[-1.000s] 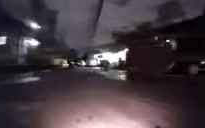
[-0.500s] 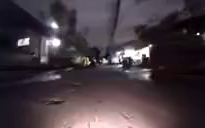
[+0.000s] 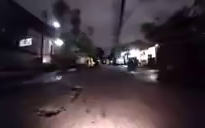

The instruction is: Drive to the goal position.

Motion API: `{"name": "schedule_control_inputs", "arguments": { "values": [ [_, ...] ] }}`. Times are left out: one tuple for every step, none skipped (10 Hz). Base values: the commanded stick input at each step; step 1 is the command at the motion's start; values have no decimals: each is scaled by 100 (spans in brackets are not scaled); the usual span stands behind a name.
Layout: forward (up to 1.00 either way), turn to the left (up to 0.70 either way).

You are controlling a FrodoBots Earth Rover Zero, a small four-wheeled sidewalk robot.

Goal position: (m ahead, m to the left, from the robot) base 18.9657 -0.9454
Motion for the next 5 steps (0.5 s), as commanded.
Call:
{"name": "schedule_control_inputs", "arguments": {
  "values": [
    [70, -9],
    [70, 0],
    [70, 0],
    [70, 0],
    [70, 0]
  ]
}}
